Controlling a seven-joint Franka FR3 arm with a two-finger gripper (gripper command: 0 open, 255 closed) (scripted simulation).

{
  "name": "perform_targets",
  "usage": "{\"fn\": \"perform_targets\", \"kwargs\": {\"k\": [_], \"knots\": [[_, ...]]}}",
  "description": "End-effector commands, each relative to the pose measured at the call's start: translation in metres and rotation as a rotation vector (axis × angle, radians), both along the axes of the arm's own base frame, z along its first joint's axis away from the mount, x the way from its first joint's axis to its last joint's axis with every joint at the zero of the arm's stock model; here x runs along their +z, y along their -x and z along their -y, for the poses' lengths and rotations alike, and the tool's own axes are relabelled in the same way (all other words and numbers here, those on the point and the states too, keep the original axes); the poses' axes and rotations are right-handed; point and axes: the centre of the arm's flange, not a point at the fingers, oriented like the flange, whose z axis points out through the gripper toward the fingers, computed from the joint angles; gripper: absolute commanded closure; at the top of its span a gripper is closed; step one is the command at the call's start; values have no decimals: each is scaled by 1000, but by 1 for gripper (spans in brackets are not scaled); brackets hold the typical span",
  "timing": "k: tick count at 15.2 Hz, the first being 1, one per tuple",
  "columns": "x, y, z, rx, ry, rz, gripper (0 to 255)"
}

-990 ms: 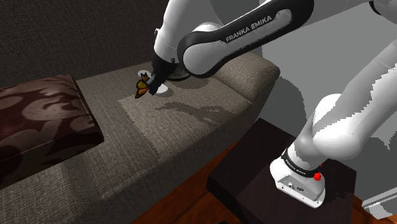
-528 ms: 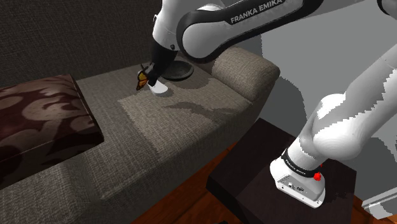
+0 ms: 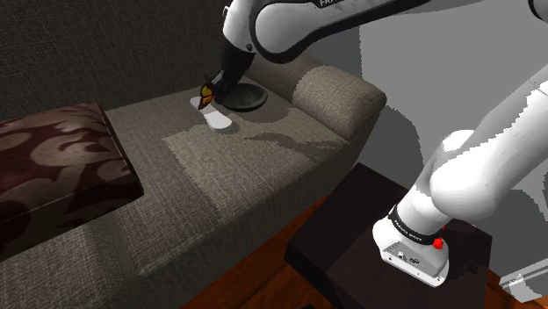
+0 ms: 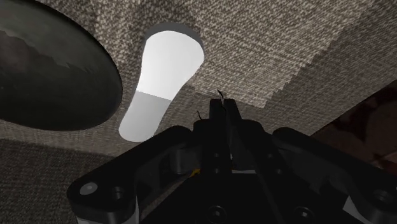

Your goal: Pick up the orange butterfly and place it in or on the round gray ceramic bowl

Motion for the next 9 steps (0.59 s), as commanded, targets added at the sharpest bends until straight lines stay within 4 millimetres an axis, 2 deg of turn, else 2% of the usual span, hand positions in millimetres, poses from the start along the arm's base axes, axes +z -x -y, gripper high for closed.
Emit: {"fn": "perform_targets", "kwargs": {"k": [1, 2, 3, 4, 9], "knots": [[-2, -10, 26, 2, 0, 1, 255], [-3, -15, 38, 2, 0, 1, 255], [-1, -8, 25, 0, 0, 0, 255], [-1, -8, 25, 0, 0, 0, 0], [52, -81, -1, -321, 83, -190, 0]]}}
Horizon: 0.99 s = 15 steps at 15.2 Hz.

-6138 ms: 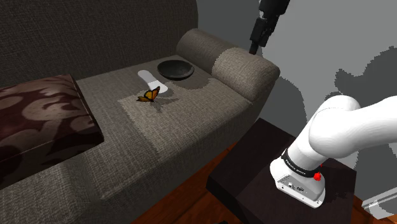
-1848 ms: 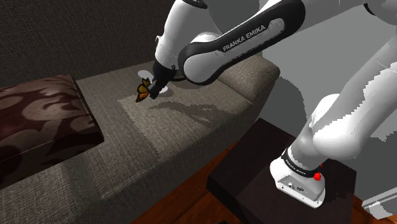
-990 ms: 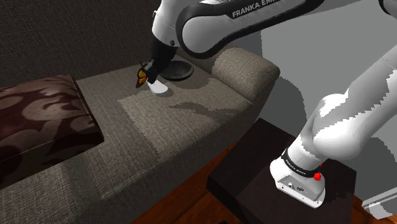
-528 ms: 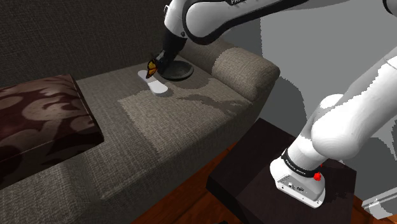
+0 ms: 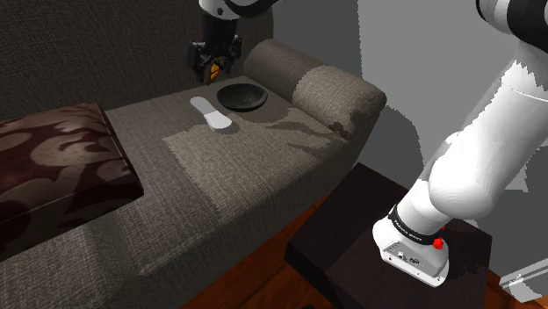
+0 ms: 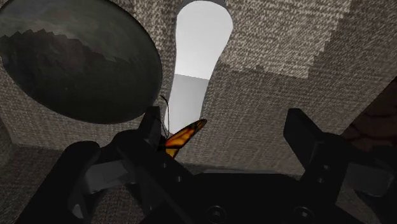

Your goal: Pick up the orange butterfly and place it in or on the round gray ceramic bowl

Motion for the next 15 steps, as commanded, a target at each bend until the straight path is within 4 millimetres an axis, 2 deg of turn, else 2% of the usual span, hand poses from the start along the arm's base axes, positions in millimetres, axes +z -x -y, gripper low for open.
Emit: {"fn": "perform_targets", "kwargs": {"k": [1, 2, 10, 15], "knots": [[15, -35, -1, -148, 40, -83, 0], [19, -43, -2, -178, 47, -101, 0], [-21, -50, -1, -178, 47, -101, 0], [-21, -50, -1, -178, 47, -101, 0]]}}
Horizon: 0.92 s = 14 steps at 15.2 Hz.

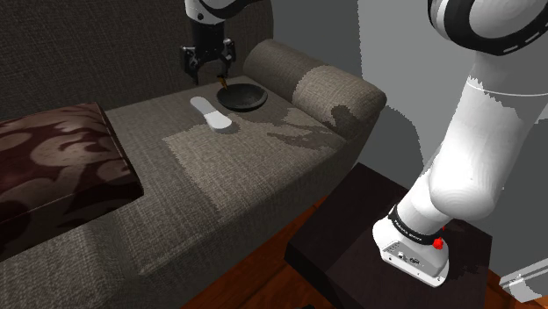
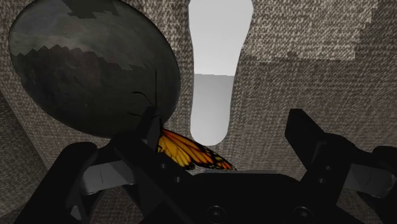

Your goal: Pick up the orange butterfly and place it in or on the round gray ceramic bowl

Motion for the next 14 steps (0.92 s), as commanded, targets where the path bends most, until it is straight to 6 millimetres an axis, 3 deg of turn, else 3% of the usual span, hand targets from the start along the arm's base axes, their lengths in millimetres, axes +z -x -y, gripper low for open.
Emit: {"fn": "perform_targets", "kwargs": {"k": [1, 2, 3, 12, 13, 14], "knots": [[0, 0, 0, 0, 0, 0, 0], [0, 0, 0, 0, 0, 0, 0], [0, 0, 0, 0, 0, 0, 255], [0, 0, 0, 0, 0, 0, 255], [0, 0, 0, 0, 0, 0, 0], [1, -22, 8, -116, -55, -59, 0]]}}
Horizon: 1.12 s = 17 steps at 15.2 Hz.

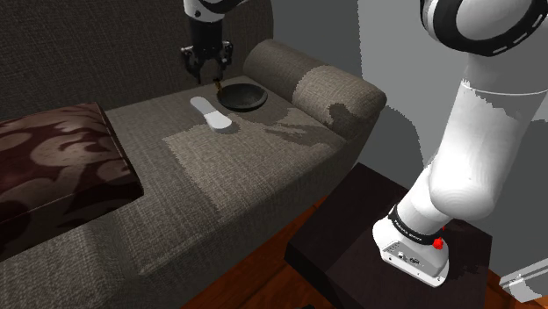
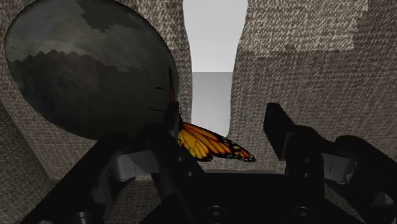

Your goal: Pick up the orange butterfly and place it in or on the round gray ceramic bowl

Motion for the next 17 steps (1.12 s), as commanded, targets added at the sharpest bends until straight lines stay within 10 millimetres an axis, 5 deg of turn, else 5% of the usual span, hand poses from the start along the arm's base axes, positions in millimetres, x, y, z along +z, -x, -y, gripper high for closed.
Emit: {"fn": "perform_targets", "kwargs": {"k": [1, 4, 11, 17], "knots": [[-1, -33, 15, -182, -85, -96, 0], [-14, -82, 54, -496, -237, -256, 0], [-50, -80, 47, -496, -237, -256, 0], [-53, -80, 46, -496, -237, -256, 0]]}}
